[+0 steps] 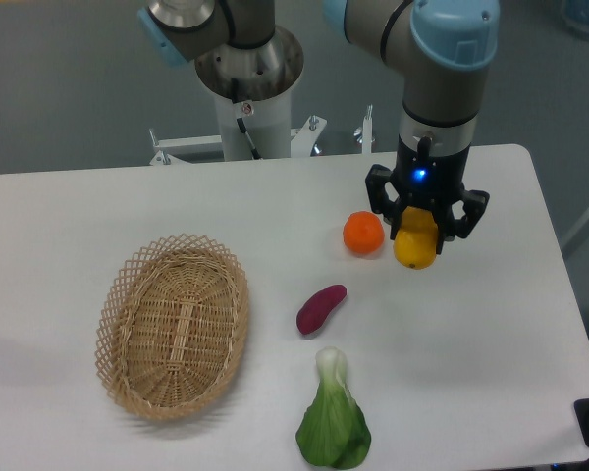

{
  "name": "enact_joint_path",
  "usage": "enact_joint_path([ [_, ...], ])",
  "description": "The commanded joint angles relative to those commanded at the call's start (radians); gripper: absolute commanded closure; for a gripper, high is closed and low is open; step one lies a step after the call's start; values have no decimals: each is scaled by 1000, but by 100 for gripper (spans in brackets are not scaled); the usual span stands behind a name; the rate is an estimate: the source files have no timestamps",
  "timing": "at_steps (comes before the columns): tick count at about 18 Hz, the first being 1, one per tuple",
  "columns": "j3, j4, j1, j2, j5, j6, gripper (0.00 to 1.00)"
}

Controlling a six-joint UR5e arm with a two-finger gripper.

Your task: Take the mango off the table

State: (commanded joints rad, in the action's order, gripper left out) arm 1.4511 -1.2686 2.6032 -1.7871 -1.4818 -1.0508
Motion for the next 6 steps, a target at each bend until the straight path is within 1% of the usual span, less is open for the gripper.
enact_joint_path([
  [6, -3, -2, 0, 2, 0, 2, 54],
])
